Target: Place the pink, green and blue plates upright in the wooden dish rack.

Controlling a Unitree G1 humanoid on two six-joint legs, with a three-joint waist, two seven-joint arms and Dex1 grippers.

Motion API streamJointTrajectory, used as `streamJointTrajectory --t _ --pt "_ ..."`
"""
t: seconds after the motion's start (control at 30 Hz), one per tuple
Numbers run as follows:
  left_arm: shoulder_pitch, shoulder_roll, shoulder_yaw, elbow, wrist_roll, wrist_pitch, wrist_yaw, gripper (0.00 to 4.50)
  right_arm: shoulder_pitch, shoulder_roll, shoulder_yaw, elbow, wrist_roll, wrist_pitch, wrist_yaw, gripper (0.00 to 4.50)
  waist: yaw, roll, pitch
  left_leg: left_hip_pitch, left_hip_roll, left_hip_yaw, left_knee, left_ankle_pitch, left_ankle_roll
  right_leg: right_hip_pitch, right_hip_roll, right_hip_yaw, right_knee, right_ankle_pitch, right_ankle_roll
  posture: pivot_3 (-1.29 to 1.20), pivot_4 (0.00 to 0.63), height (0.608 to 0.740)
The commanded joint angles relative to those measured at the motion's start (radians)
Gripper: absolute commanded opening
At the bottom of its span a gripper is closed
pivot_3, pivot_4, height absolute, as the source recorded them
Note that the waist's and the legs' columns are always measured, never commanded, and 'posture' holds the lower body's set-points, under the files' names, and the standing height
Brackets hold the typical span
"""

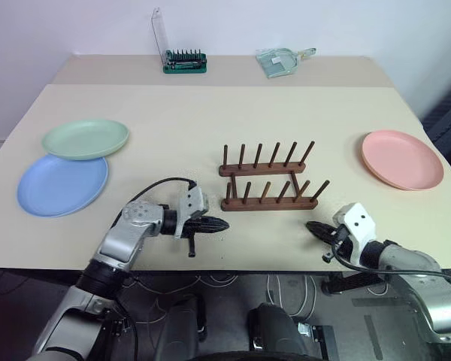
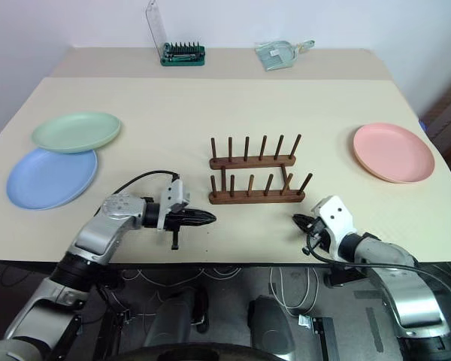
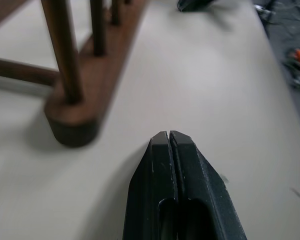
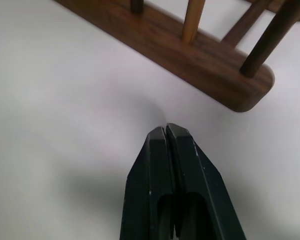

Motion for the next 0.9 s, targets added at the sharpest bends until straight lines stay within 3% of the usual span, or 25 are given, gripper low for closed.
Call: streamJointTrajectory --t 0.03,0.57,0.7,0.77,0.87,0.9 --pt "-0.015 -0.018 0.027 0.033 0.036 -0.040 0.096 0.02 -0.048 0.024 0.037 0.057 -0.046 -0.041 -0.016 0.00 0.000 0.000 0.000 0.000 0.000 0.000 0.000 0.000 0.000 0.000 0.000 0.000 0.000 0.000 0.000 0.00 0.150 0.732" --pt "-0.045 -0.034 0.039 0.138 0.045 -0.115 0.192 0.02 -0.149 0.055 0.057 0.175 -0.090 -0.110 -0.019 0.00 -0.003 0.000 -0.001 0.002 0.000 0.000 -0.001 0.000 -0.001 0.002 0.000 0.000 0.000 0.000 0.000 0.00 0.150 0.732" --pt "-0.049 -0.032 0.042 0.146 0.034 -0.115 0.185 0.02 -0.145 0.048 0.039 0.162 -0.094 -0.122 -0.021 0.00 -0.003 0.000 -0.001 0.002 0.000 0.000 -0.001 0.000 -0.001 0.002 0.000 0.000 0.000 0.000 0.000 0.00 0.150 0.732" --pt "-0.016 -0.016 0.063 0.083 -0.031 -0.079 0.130 0.02 -0.102 0.005 -0.032 0.084 -0.023 -0.082 0.033 0.00 0.000 0.000 -0.001 0.002 0.000 0.000 -0.001 0.000 -0.001 0.002 0.000 0.000 0.000 0.000 0.000 0.00 0.150 0.732" --pt "0.032 0.020 0.077 -0.009 -0.110 -0.036 0.042 0.00 -0.063 -0.054 -0.135 0.021 0.040 -0.021 0.069 0.78 0.001 0.000 0.000 0.001 0.000 0.000 -0.001 0.000 -0.001 0.001 0.000 0.000 -0.001 0.000 0.000 0.00 0.150 0.732" --pt "0.043 0.029 0.078 -0.028 -0.125 -0.029 0.025 0.00 -0.057 -0.069 -0.160 0.011 0.051 -0.007 0.073 1.25 0.001 0.000 0.000 0.000 0.000 0.000 -0.001 0.000 -0.001 0.001 0.000 0.000 -0.001 0.000 0.000 0.00 0.150 0.732"
